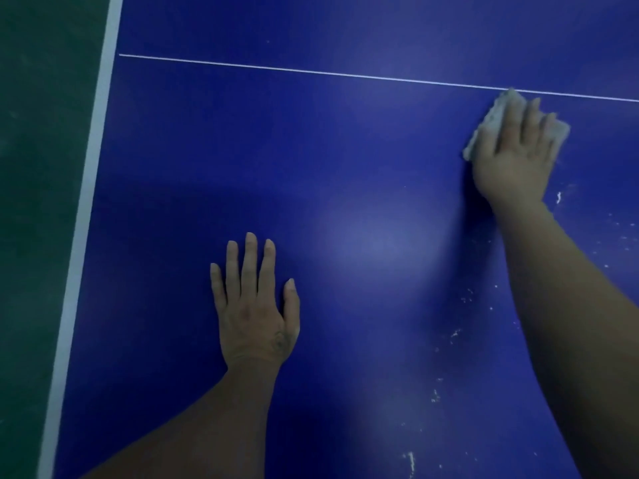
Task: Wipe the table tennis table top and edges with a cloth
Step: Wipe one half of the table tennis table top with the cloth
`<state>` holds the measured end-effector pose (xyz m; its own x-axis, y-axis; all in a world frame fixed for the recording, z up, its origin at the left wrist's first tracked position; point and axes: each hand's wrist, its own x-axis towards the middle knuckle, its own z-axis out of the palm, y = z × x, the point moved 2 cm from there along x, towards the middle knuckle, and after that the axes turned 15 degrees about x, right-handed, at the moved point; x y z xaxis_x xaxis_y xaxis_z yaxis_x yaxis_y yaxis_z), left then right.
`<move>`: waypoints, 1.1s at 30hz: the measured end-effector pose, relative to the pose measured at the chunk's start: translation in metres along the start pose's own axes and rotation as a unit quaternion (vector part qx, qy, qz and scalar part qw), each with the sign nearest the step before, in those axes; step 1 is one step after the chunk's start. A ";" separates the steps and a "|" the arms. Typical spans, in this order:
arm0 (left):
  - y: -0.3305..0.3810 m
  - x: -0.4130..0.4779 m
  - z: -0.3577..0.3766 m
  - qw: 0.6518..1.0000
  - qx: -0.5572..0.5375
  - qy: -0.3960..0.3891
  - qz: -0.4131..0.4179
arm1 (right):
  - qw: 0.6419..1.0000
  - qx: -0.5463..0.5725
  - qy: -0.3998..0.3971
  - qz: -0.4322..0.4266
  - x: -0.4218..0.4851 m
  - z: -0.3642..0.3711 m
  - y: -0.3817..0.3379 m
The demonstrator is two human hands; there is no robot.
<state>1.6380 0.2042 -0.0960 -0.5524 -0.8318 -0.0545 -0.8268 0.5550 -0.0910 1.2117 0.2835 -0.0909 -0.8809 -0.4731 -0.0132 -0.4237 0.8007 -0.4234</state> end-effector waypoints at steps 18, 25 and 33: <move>0.001 0.000 -0.002 1.000 -0.008 0.004 -0.006 | 0.998 -0.007 -0.003 -0.062 -0.060 -0.001 0.009; 0.002 0.000 -0.003 1.000 -0.002 0.007 -0.005 | 0.999 -0.005 -0.027 -0.040 -0.080 0.007 -0.024; 0.002 -0.001 -0.005 1.000 -0.011 0.010 -0.009 | 0.953 0.004 -0.116 -0.279 -0.191 0.025 -0.055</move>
<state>1.6368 0.2059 -0.0911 -0.5396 -0.8413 -0.0326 -0.8385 0.5404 -0.0694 1.4085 0.3207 -0.0873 -0.4488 -0.8935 0.0160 -0.8100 0.3992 -0.4296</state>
